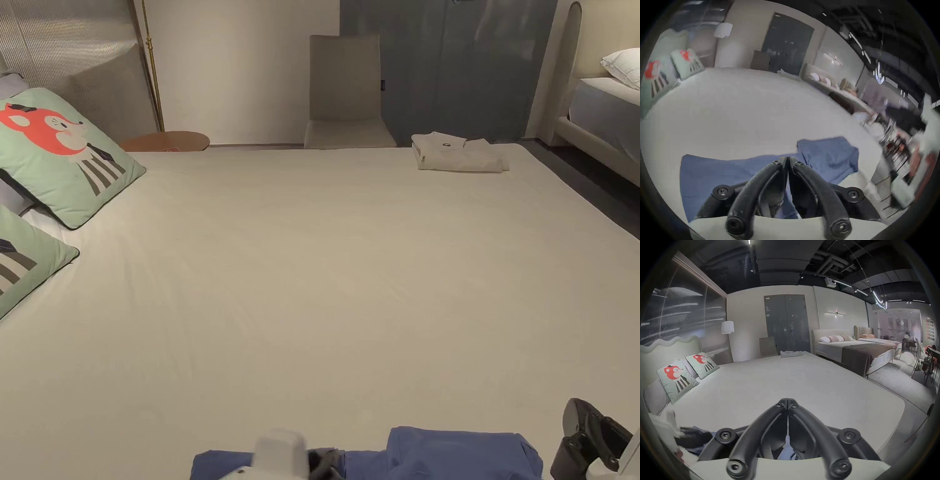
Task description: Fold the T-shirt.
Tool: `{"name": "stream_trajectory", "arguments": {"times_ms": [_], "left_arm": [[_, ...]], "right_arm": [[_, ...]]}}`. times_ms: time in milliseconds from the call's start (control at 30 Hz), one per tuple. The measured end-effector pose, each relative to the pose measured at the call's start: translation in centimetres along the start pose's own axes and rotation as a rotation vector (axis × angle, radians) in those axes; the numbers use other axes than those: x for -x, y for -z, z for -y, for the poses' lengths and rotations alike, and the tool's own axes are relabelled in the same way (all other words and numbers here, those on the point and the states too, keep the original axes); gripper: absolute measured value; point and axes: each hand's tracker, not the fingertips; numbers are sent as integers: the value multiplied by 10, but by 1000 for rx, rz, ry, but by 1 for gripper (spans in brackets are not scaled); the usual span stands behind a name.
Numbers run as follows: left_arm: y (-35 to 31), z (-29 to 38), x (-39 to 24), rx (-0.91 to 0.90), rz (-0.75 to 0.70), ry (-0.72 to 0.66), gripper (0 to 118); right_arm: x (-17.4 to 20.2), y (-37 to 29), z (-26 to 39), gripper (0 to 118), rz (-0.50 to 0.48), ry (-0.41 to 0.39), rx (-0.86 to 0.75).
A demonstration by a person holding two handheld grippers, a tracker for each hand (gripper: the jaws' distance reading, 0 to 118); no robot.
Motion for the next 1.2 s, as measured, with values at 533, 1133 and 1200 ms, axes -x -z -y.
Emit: {"name": "stream_trajectory", "arguments": {"times_ms": [533,1133,1200], "left_arm": [[-57,5,204,106,215,-630,111],[-58,17,203,110,193,-764,7],[-78,16,208,58,227,-787,7]], "right_arm": [[32,4,2,1,-70,-42,16],[32,1,-4,1,-62,-50,3],[31,1,-4,1,-58,-46,-3]]}}
